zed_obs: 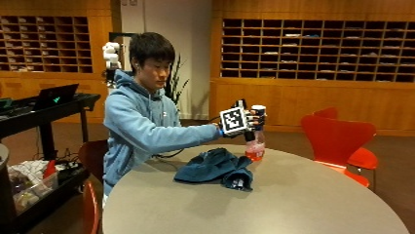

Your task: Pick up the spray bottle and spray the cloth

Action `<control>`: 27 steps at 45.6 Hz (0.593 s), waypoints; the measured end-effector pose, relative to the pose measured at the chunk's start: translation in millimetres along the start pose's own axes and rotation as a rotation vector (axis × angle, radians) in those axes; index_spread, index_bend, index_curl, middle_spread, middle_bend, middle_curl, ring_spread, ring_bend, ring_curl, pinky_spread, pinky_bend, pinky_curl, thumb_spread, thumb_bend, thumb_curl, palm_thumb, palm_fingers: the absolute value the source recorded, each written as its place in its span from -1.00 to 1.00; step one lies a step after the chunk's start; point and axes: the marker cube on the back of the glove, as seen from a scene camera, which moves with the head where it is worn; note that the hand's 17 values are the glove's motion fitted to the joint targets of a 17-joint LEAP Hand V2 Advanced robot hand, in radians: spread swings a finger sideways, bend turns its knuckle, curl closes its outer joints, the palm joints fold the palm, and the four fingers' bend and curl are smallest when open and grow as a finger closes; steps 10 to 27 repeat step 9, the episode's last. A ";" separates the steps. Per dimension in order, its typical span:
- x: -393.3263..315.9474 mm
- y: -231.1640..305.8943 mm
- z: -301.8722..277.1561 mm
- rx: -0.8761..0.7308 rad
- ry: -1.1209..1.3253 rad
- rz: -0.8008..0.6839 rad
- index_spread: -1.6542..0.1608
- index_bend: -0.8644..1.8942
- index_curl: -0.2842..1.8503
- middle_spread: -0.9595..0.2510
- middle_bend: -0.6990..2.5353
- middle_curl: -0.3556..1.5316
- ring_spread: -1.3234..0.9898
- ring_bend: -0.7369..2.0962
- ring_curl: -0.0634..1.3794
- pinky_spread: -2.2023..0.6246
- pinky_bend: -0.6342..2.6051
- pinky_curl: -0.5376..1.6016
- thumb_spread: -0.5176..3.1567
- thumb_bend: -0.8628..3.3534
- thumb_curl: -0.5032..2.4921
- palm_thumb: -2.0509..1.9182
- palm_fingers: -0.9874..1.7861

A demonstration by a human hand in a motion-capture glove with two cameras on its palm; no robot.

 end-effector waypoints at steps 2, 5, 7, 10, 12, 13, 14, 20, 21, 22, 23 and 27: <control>-15.0 17.6 -13.8 -0.059 -0.086 -0.010 0.50 -0.32 -0.45 0.41 -0.41 -0.20 0.06 -0.17 -0.39 0.55 -0.33 -0.15 -0.26 -0.61 -0.36 0.26 0.21; -23.4 31.3 -21.1 -0.050 -0.079 -0.025 0.50 -0.31 -0.46 0.41 -0.41 -0.20 0.06 -0.18 -0.40 0.56 -0.34 -0.16 -0.26 -0.61 -0.37 0.26 0.22; -16.5 32.0 -22.8 0.028 0.042 -0.045 0.51 -0.30 -0.46 0.41 -0.40 -0.19 0.06 -0.18 -0.40 0.56 -0.35 -0.16 -0.25 -0.61 -0.38 0.27 0.23; -14.8 35.3 -25.3 0.060 0.103 -0.061 0.51 -0.29 -0.46 0.41 -0.39 -0.19 0.06 -0.19 -0.40 0.57 -0.36 -0.17 -0.25 -0.60 -0.38 0.27 0.24; -14.8 35.3 -25.3 0.060 0.103 -0.061 0.51 -0.29 -0.46 0.41 -0.39 -0.19 0.06 -0.19 -0.40 0.57 -0.36 -0.17 -0.25 -0.60 -0.38 0.27 0.24; -14.8 35.3 -25.3 0.060 0.103 -0.061 0.51 -0.29 -0.46 0.41 -0.39 -0.19 0.06 -0.19 -0.40 0.57 -0.36 -0.17 -0.25 -0.60 -0.38 0.27 0.24; -14.8 35.3 -25.3 0.060 0.103 -0.061 0.51 -0.29 -0.46 0.41 -0.39 -0.19 0.06 -0.19 -0.40 0.57 -0.36 -0.17 -0.25 -0.60 -0.38 0.27 0.24; -14.8 35.3 -25.3 0.060 0.103 -0.061 0.51 -0.29 -0.46 0.41 -0.39 -0.19 0.06 -0.19 -0.40 0.57 -0.36 -0.17 -0.25 -0.60 -0.38 0.27 0.24; -14.8 35.3 -25.3 0.060 0.103 -0.061 0.51 -0.29 -0.46 0.41 -0.39 -0.19 0.06 -0.19 -0.40 0.57 -0.36 -0.17 -0.25 -0.60 -0.38 0.27 0.24; -14.8 35.3 -25.3 0.060 0.103 -0.061 0.51 -0.29 -0.46 0.41 -0.39 -0.19 0.06 -0.19 -0.40 0.57 -0.36 -0.17 -0.25 -0.60 -0.38 0.27 0.24; -14.8 35.3 -25.3 0.060 0.103 -0.061 0.51 -0.29 -0.46 0.41 -0.39 -0.19 0.06 -0.19 -0.40 0.57 -0.36 -0.17 -0.25 -0.60 -0.38 0.27 0.24; -14.8 35.3 -25.3 0.060 0.103 -0.061 0.51 -0.29 -0.46 0.41 -0.39 -0.19 0.06 -0.19 -0.40 0.57 -0.36 -0.17 -0.25 -0.60 -0.38 0.27 0.24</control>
